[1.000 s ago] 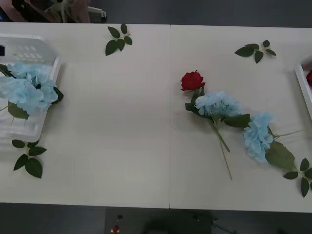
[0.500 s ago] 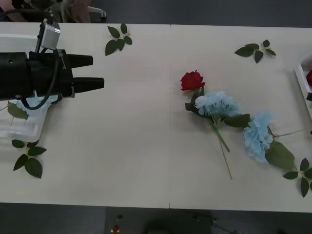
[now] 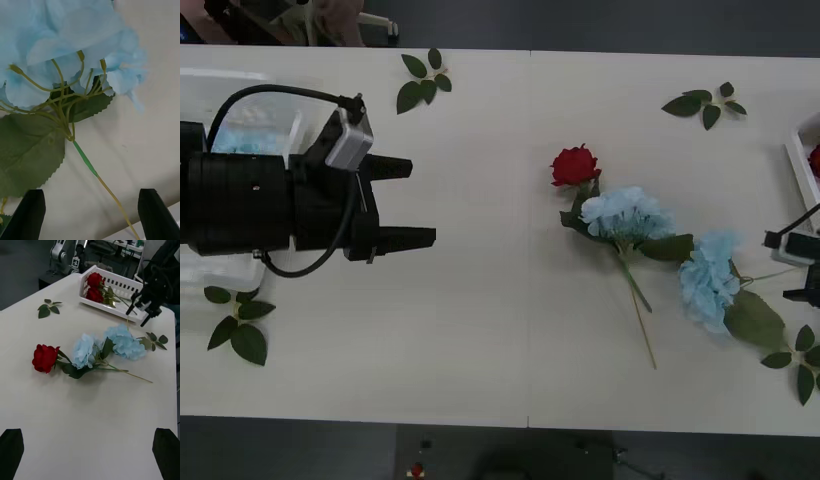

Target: Put the red flowers into the right box and the blue flowers into the left box

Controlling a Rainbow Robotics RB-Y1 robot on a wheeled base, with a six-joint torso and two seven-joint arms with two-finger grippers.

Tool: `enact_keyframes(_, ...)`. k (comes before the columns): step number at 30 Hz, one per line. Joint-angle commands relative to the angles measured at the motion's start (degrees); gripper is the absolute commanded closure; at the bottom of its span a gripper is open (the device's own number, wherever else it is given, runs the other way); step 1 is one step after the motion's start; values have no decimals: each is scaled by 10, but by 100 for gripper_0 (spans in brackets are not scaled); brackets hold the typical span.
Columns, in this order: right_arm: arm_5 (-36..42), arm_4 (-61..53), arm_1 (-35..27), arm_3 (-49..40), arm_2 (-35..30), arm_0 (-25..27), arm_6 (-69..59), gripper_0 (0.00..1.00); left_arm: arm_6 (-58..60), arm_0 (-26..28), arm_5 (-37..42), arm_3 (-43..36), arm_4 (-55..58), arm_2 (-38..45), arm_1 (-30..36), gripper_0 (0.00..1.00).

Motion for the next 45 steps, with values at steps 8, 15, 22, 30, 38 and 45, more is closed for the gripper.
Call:
enact_keyframes(8,-13,56,30,25,76,-74,-8,28,-22,-7,-2,-8,26,28,-14,0)
enact_keyframes(15,-44,61,35,64,148,-125,-8,30,-22,-7,-2,-7,35,36,-16,0)
enact_keyframes(22,-46,71,60,98,153,-144,-8,39,-22,-7,-2,-7,35,36,-16,0)
enact_keyframes(30,-66,78,61,132,209,-181,-8,43,-22,-7,-2,-7,35,36,-16,0)
enact_keyframes(38,-76,96,63,144,231,-197,-8,87,-22,-7,-2,-7,35,36,-16,0)
enact_keyframes(45,-66,97,63,144,231,-207,-8,100,-22,-7,-2,-7,35,36,-16,0)
